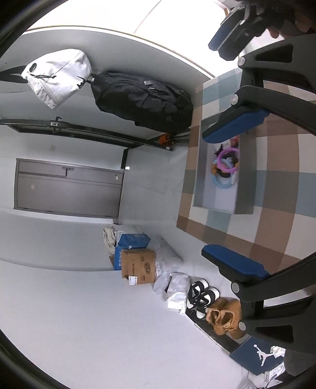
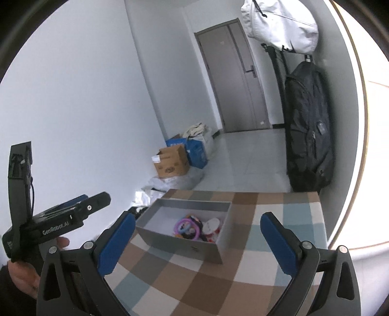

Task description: Organize jewelry

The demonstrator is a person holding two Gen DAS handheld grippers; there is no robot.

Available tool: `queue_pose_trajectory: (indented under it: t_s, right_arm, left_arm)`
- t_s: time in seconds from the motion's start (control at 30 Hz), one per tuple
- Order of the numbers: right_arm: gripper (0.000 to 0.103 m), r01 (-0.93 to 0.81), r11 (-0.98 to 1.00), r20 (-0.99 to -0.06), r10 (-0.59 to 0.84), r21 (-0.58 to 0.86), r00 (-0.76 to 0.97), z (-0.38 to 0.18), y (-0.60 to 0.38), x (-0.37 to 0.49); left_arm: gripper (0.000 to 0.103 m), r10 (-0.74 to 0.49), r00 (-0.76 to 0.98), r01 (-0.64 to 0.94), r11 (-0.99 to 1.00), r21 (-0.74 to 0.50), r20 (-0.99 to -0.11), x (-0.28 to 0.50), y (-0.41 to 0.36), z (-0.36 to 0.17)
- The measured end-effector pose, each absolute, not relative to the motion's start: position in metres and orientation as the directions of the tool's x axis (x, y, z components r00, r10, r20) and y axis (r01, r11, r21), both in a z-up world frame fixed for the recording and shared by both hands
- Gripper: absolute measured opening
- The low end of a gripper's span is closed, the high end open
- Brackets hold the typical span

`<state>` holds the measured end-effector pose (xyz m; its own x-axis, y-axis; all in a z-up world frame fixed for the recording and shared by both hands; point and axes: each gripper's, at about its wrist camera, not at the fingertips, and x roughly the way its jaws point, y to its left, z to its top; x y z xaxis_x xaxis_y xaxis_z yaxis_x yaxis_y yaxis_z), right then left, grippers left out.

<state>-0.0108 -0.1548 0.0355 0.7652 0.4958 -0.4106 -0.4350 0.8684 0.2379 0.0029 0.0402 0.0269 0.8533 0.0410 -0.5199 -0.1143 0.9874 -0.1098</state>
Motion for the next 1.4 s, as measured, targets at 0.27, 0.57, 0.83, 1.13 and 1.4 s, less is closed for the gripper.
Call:
queue_pose_trajectory:
  t_s: [0.27, 0.57, 0.83, 1.13, 1.4]
  right_arm:
    - [0.103, -0.467, 0.871, -0.385, 0.488, 0.156, 0.783, 0.022, -0.15, -0.02]
    - [0.103, -0.493, 0.864, -0.435, 0.484, 0.103, 0.759, 0.003, -0.136, -0.01]
    - [0.103, -0.495, 0.859, -0.45, 0.495, 0.129, 0.743, -0.001, -0.134, -0.006]
    - [0.103, -0.494, 0.86, -0.455, 0.494, 0.129, 0.741, -0.002, -0.133, -0.005]
    - [0.103, -0.487, 0.864, -0.46, 0.487, 0.127, 0.743, -0.003, -0.134, -0.006]
  left_arm:
    - [0.082, 0.064, 0.859, -0.135, 0.985, -0.105, -0.508, 0.003, 0.039, 0.012]
    - [0.082, 0.083, 0.839, -0.154, 0.984, -0.088, -0.538, 0.017, 0.036, -0.004]
    - [0.082, 0.072, 0.826, -0.163, 0.98, -0.115, -0.558, 0.019, 0.039, -0.008]
    - [0.082, 0.07, 0.825, -0.161, 0.98, -0.115, -0.56, 0.02, 0.037, -0.007]
    - [0.082, 0.064, 0.822, -0.155, 0.981, -0.113, -0.566, 0.019, 0.035, -0.006]
